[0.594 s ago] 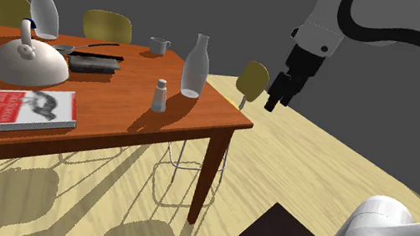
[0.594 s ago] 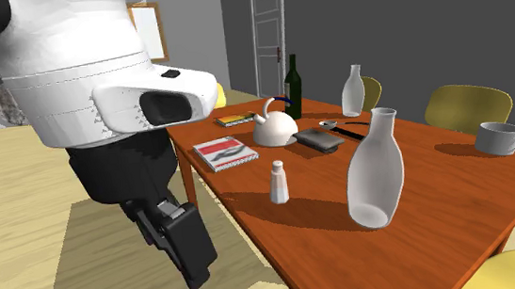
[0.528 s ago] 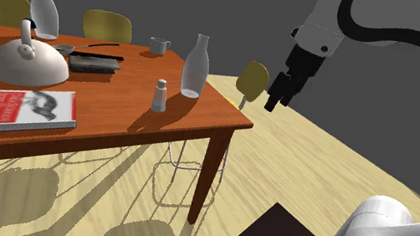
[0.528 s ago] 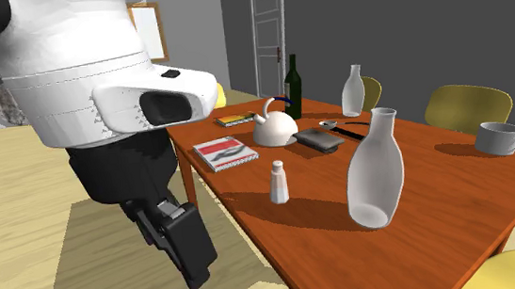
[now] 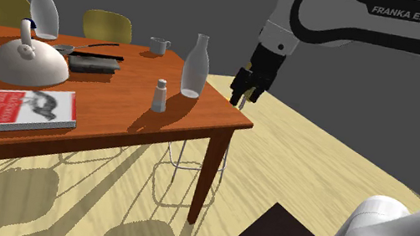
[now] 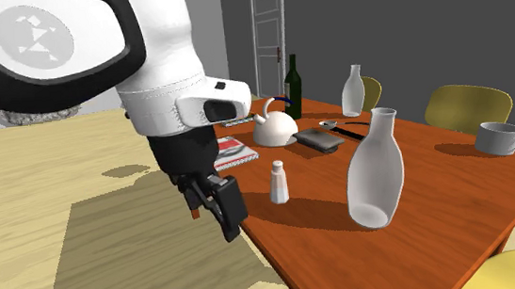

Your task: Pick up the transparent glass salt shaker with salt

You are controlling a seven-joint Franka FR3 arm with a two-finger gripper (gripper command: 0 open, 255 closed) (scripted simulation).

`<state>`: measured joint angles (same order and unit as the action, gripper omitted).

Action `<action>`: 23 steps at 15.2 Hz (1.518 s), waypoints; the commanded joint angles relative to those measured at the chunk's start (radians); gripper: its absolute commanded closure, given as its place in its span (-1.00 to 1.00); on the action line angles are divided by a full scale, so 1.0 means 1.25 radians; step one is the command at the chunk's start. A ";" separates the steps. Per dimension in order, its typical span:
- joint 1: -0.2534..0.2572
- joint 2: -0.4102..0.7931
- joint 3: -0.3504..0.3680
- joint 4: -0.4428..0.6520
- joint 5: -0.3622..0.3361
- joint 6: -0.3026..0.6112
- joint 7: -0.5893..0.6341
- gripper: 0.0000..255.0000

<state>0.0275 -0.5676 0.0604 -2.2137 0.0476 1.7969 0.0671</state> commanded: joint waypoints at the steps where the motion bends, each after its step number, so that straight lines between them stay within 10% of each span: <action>1: 0.000 0.052 0.014 0.023 0.007 0.039 0.027 -1.00; 19: 0.018 0.560 0.097 0.449 -0.046 0.204 0.266 -1.00; 23: 0.020 0.576 0.097 0.436 -0.049 0.235 0.272 -1.00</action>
<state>0.0515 0.1481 0.1813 -1.6631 -0.0125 2.0795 0.4043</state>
